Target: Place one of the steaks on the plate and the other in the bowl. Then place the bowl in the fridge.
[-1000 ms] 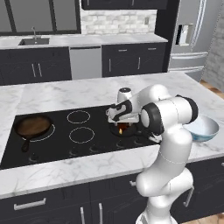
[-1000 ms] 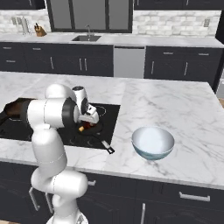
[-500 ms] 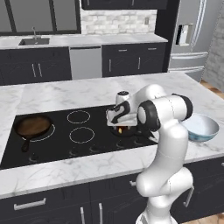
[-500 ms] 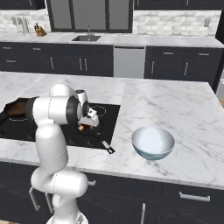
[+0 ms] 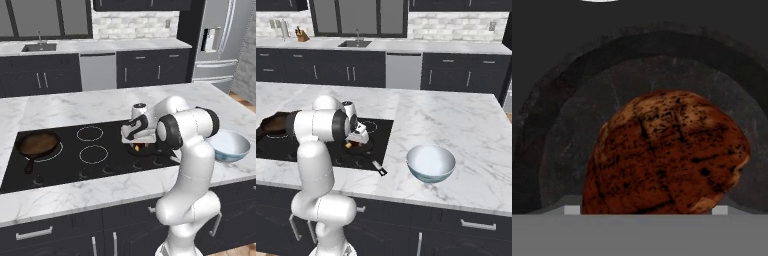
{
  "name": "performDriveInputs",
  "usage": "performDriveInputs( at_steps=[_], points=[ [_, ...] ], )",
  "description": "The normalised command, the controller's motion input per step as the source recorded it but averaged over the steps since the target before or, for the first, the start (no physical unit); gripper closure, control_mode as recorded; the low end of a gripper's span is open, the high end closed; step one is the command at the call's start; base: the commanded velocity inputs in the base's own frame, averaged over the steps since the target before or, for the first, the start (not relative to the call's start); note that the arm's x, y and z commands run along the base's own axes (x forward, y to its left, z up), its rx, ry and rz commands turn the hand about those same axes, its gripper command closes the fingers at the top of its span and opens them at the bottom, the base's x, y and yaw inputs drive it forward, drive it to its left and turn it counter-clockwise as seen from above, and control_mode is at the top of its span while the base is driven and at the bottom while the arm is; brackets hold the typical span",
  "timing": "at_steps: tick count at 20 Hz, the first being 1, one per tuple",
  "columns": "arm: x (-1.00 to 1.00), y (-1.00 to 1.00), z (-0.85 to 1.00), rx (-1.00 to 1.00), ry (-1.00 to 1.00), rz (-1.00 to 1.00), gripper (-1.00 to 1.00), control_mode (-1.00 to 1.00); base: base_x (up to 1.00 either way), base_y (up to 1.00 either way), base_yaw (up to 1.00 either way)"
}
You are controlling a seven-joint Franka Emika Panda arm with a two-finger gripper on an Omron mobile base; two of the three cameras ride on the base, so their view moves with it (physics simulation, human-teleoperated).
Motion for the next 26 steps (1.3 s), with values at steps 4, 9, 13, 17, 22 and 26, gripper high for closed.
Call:
performDriveInputs(
  at_steps=[4,9,13,17,22,26],
  points=[
    [-0.38,-0.09,0.35,0.02,-0.04,0.0,1.0,-1.0,0.0,0.0,0.0],
    [-0.96,-0.2,0.92,0.01,-0.14,0.03,1.0,-1.0,0.0,0.0,0.0],
    [-0.88,-0.73,0.55,0.0,-0.21,-0.06,1.0,-1.0,0.0,0.0,0.0],
    [-0.91,-0.96,0.97,0.02,-0.18,0.05,1.0,-1.0,0.0,0.0,0.0],
    [-0.87,-0.85,1.0,0.05,-0.02,0.0,1.0,-1.0,0.0,0.0,0.0],
    [-0.58,-0.82,0.9,0.0,0.13,-0.05,1.0,-1.0,0.0,0.0,0.0]
  ],
)
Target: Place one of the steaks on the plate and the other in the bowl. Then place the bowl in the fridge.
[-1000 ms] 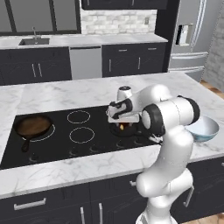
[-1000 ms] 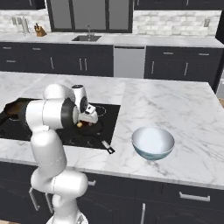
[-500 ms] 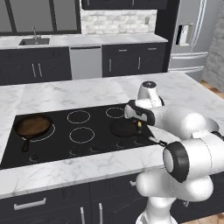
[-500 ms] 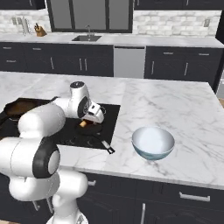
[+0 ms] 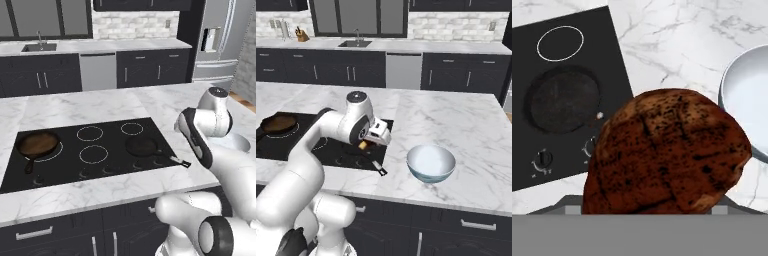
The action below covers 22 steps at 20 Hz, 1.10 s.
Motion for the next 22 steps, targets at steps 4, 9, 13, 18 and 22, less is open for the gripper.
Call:
performDriveInputs(
  at_steps=[4,9,13,18,22],
  points=[
    [-0.21,-1.0,0.37,-0.09,0.27,-0.18,1.0,-1.0,0.0,0.0,0.0],
    [-0.12,-1.0,0.2,-0.05,0.27,-0.16,1.0,-1.0,0.0,0.0,0.0],
    [0.09,-1.0,-0.34,0.06,0.41,-0.18,1.0,-1.0,0.0,0.0,0.0],
    [0.4,-0.73,-0.43,0.12,0.09,-0.08,1.0,-1.0,0.0,0.0,0.0],
    [0.41,-0.29,-0.13,0.12,-0.03,0.06,1.0,-1.0,0.0,0.0,0.0]
  ],
)
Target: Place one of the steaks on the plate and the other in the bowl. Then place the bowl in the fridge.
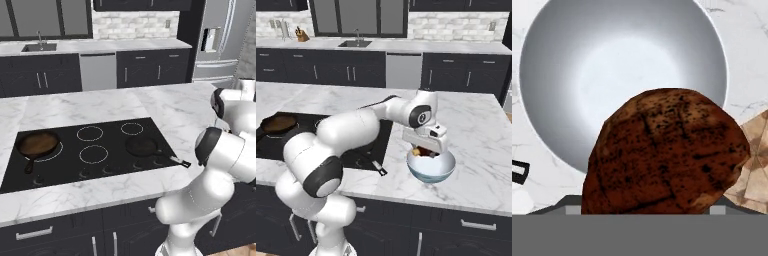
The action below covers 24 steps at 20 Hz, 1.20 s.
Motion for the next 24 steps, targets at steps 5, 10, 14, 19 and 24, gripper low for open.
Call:
performDriveInputs(
  at_steps=[5,10,14,19,24],
  points=[
    [0.32,0.0,-0.34,0.0,-0.09,0.06,1.0,-1.0,0.0,0.0,0.0],
    [0.21,0.02,-0.53,0.0,-0.06,0.02,1.0,-1.0,0.0,0.0,0.0],
    [0.06,0.0,-0.73,0.0,-0.07,0.0,1.0,-1.0,0.0,0.0,0.0],
    [0.0,-0.01,-0.4,0.0,-0.02,0.0,1.0,-1.0,0.0,0.0,0.0],
    [0.0,0.0,-0.06,0.0,0.0,0.0,1.0,-1.0,0.0,0.0,0.0]
  ],
)
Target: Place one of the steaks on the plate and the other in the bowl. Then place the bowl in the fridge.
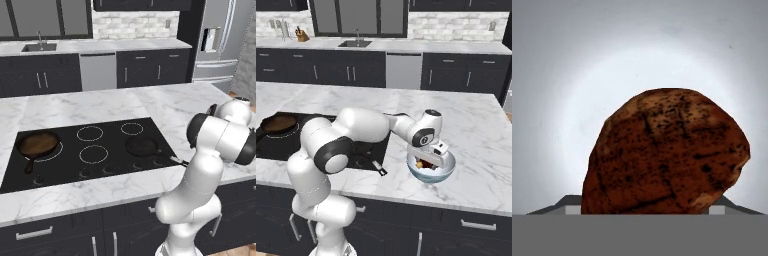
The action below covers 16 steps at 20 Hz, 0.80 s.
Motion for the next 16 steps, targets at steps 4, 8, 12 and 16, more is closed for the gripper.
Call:
performDriveInputs(
  at_steps=[4,8,12,16],
  points=[
    [0.0,0.0,-0.02,0.0,0.0,0.0,-1.0,-1.0,0.0,0.0,0.0],
    [0.0,0.0,0.03,0.0,0.0,0.0,-1.0,-1.0,0.0,0.0,0.0],
    [0.0,0.0,0.13,0.0,0.0,0.0,-1.0,-1.0,0.0,0.0,0.0],
    [0.0,0.0,0.08,-0.01,-0.01,0.0,-1.0,-1.0,0.0,0.0,0.0]
  ],
)
